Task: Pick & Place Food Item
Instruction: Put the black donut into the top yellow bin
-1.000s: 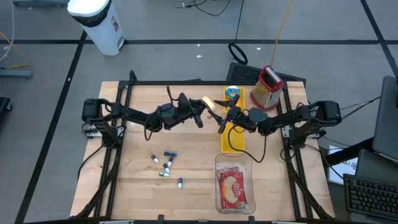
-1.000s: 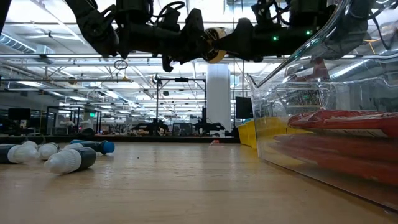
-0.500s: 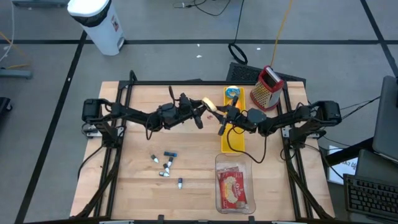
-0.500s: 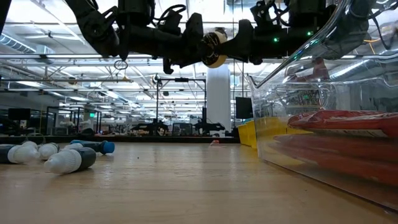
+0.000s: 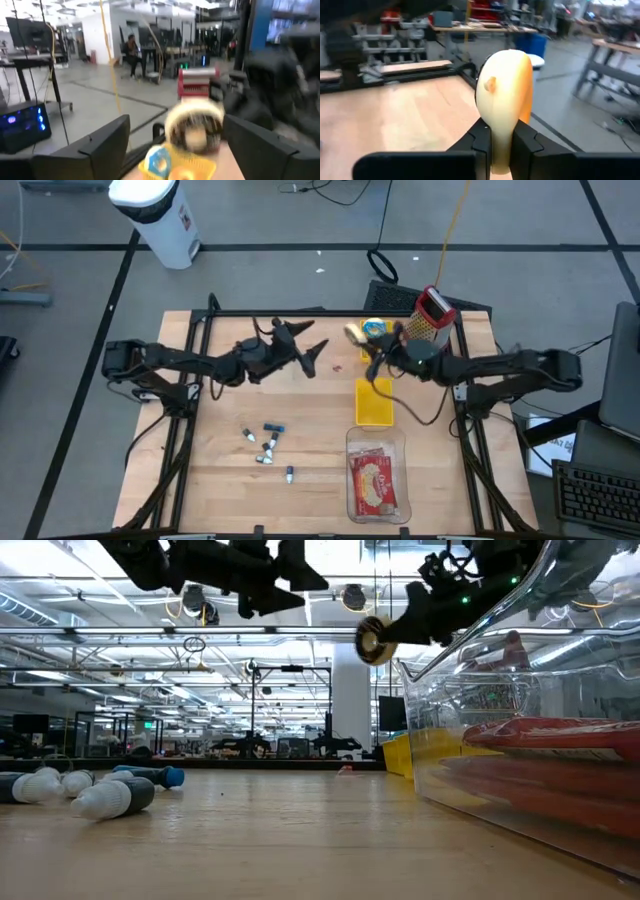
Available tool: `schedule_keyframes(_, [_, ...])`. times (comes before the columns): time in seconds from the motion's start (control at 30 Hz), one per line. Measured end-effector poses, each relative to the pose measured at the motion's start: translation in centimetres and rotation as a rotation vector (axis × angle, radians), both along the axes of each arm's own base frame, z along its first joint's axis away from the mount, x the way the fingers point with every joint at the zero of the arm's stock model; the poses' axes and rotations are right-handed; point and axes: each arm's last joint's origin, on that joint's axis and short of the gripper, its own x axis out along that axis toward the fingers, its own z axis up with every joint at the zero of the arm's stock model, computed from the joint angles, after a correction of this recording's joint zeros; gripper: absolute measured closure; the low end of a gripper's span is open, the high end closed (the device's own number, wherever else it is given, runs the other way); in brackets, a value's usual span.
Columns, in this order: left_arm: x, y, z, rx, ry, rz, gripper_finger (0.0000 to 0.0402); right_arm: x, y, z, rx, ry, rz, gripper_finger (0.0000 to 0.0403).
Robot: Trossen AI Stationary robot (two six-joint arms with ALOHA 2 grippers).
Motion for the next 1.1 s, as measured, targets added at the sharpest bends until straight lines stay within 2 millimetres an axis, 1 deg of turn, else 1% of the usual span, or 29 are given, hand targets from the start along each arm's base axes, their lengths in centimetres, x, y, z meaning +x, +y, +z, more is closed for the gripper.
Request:
schedule_keyframes(0.03, [-0.1,0.0,-0.1,-0.005,0.018,-0.001,0.0073,-0.6,-0.5,0.2,0.025,0.014,-0.028,0.0377])
schedule_keyframes(0.1, [-0.2,0.0,-0.2,-0.010,0.039,-0.002,0.0066,-1.9,-1.7,-0.1,0.087,0.059,-0.097,0.0379])
schedule_keyframes(0.17, [-0.2,0.0,-0.4,-0.014,0.059,-0.001,0.0063,-3.2,-2.6,-1.1,0.144,0.105,-0.166,0.0379])
schedule_keyframes(0.23, [-0.1,0.0,-0.9,-0.036,0.093,-0.001,0.0062,-4.1,-3.3,-2.1,0.197,0.107,-0.212,0.0379])
schedule_keyframes(0.27, [-0.1,0.0,-1.1,-0.049,0.110,0.001,0.0062,-4.5,-3.6,-2.6,0.224,0.094,-0.207,0.0378])
schedule_keyframes(0.4, [-0.2,0.2,-1.4,-0.073,0.131,0.009,0.0062,-5.6,-4.1,-5.3,0.311,0.096,-0.189,0.0378])
schedule_keyframes(0.6, [-0.2,0.3,-1.4,-0.090,0.124,0.010,0.0061,-7.2,-4.3,-7.7,0.328,-0.002,-0.216,0.0383])
schedule_keyframes(0.73, [-0.2,0.3,-1.3,-0.088,0.112,0.012,0.0061,-7.3,-4.5,-8.4,0.334,-0.073,-0.189,0.0384])
schedule_keyframes(0.93, [-0.3,0.7,-1.4,-0.116,0.096,0.022,0.0062,-6.7,-4.8,-9.3,0.345,-0.073,-0.155,0.0384])
schedule_keyframes(1.1, [-0.3,0.8,-1.4,-0.119,0.095,0.026,0.0061,-6.3,-5.1,-10.5,0.343,-0.031,-0.166,0.0381])
